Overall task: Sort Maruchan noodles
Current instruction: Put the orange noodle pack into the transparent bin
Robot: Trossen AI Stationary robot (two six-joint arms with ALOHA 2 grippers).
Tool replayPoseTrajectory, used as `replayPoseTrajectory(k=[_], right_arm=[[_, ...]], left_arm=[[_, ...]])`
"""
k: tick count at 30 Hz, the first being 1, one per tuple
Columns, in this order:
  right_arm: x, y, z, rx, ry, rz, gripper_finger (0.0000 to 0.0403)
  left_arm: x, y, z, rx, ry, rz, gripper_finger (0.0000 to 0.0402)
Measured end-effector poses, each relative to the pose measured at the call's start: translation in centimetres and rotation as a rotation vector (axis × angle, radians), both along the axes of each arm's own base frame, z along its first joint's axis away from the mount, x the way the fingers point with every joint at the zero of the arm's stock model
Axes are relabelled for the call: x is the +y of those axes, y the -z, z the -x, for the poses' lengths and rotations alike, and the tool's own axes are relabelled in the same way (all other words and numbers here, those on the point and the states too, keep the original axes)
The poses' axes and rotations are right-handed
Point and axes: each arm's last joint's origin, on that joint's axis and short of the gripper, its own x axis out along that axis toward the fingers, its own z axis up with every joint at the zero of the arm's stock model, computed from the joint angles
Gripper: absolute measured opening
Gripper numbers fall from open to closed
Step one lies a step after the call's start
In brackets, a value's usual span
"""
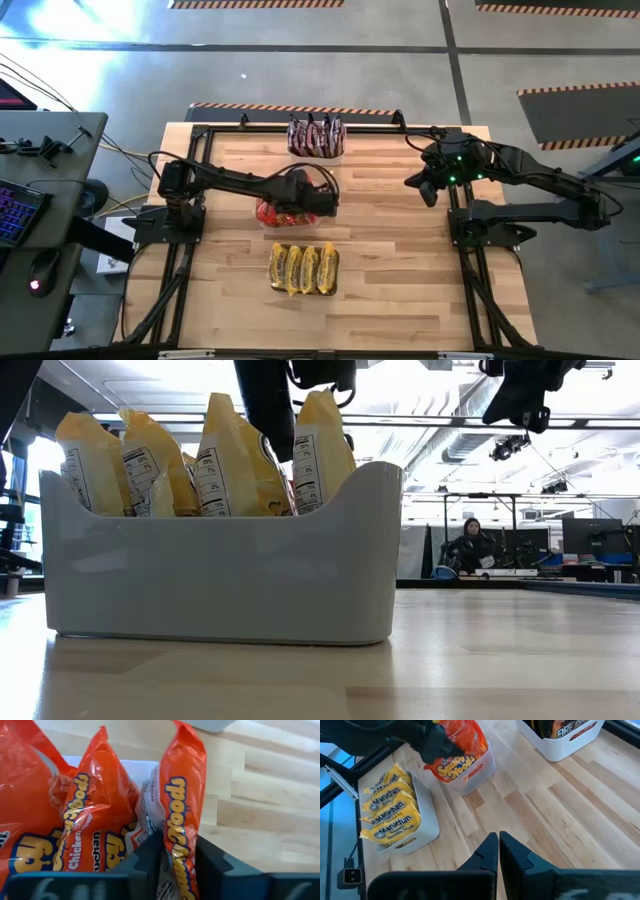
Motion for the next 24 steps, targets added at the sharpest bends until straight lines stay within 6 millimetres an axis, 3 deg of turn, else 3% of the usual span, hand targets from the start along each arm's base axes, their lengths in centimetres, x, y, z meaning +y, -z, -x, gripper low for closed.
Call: replayPoseTrajectory(k=[7, 13, 19, 24], right_arm=[[0.0, 0.0, 0.0, -0.004, 0.007, 0.011, 0.0], [-0.1, 0.0, 0.0, 0.0, 0.026, 0.017, 0.0], [-0.2, 0.0, 0.0, 0.004, 0.048, 0.025, 0.0], [-0.3, 0.1, -0.4, 0.015, 0.049, 0.022, 0.0]], left_arm=[[0.9, -0.5, -0.1, 0.023, 0.128, 0.033, 0.014], [1.4, -4.5, 1.6, -0.019, 0.238, -0.03, 0.0151], [-0.3, -8.3, 4.4, -0.049, 0.344, -0.08, 0.0121], [-2.7, -8.4, 8.3, -0.015, 0.311, -0.048, 0.0063]])
